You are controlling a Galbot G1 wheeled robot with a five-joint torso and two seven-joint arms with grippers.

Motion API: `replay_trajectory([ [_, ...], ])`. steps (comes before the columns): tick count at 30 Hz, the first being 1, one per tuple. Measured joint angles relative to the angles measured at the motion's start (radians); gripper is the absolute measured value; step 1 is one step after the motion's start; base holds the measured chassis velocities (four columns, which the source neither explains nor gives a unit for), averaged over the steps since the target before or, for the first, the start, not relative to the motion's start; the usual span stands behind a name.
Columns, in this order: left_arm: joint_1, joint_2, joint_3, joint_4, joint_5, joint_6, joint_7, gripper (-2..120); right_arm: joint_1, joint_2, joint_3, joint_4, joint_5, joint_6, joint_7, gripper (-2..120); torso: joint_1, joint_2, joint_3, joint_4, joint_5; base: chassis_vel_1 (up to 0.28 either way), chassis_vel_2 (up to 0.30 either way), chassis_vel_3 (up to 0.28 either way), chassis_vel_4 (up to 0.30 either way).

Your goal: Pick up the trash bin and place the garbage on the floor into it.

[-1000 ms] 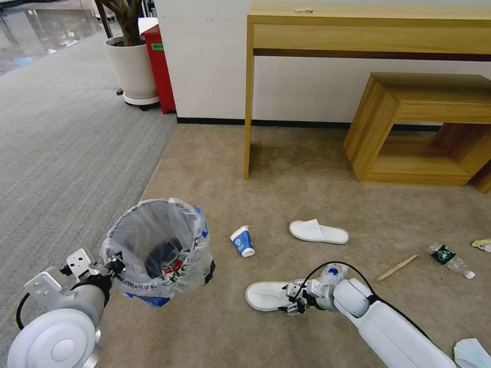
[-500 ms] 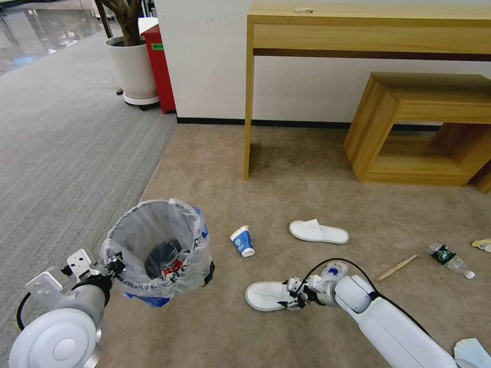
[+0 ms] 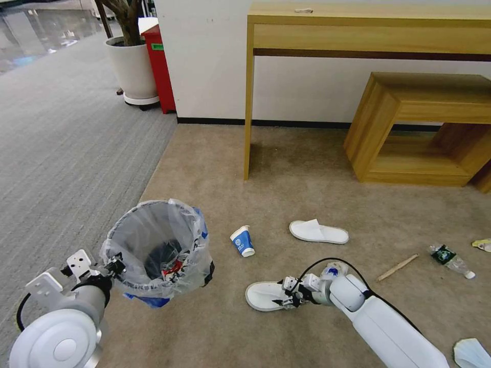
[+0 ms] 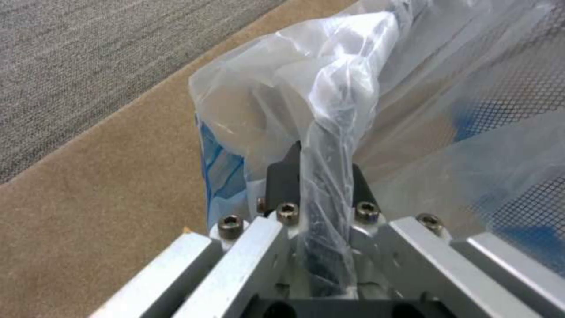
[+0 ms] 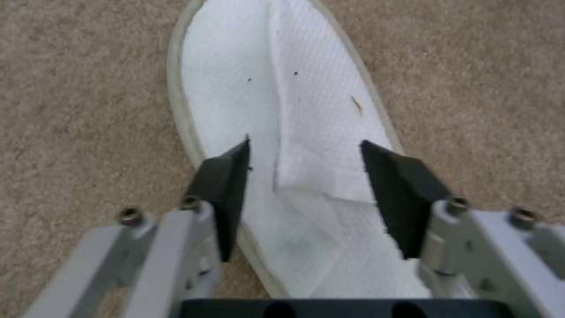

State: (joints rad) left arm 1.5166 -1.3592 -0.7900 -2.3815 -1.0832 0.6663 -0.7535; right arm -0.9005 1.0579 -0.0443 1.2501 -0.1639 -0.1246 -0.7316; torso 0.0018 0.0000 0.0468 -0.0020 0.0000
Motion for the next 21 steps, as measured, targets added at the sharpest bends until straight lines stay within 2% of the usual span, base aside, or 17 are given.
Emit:
replay_trajectory([
  [1, 0.000, 0.000, 0.000, 0.000, 0.000, 0.000, 0.000, 1, 0.000, 0.000, 0.000, 0.000, 0.000, 0.000, 0.000, 51, 0.000, 0.000, 0.000, 0.0000, 0.0000, 0.000, 0.000, 0.000, 0.000],
  [2, -0.001, -0.002, 0.002, 0.001, 0.002, 0.000, 0.001, 1, 0.000, 0.002, -0.002, -0.004, -0.001, 0.003, 0.000, 45, 0.000, 0.000, 0.000, 0.0000, 0.0000, 0.000, 0.000, 0.000, 0.000],
  [12, -0.003, -0.006, 0.005, 0.005, 0.006, -0.002, 0.003, 1, -0.001, 0.012, -0.008, -0.018, -0.033, 0.014, -0.004, 40, 0.000, 0.000, 0.000, 0.0000, 0.0000, 0.000, 0.000, 0.000, 0.000],
  [21, -0.002, -0.006, 0.005, 0.002, 0.006, -0.003, 0.004, 1, 0.005, 0.015, -0.001, -0.036, -0.061, 0.017, -0.004, 30, 0.000, 0.000, 0.000, 0.0000, 0.0001, 0.000, 0.000, 0.000, 0.000],
])
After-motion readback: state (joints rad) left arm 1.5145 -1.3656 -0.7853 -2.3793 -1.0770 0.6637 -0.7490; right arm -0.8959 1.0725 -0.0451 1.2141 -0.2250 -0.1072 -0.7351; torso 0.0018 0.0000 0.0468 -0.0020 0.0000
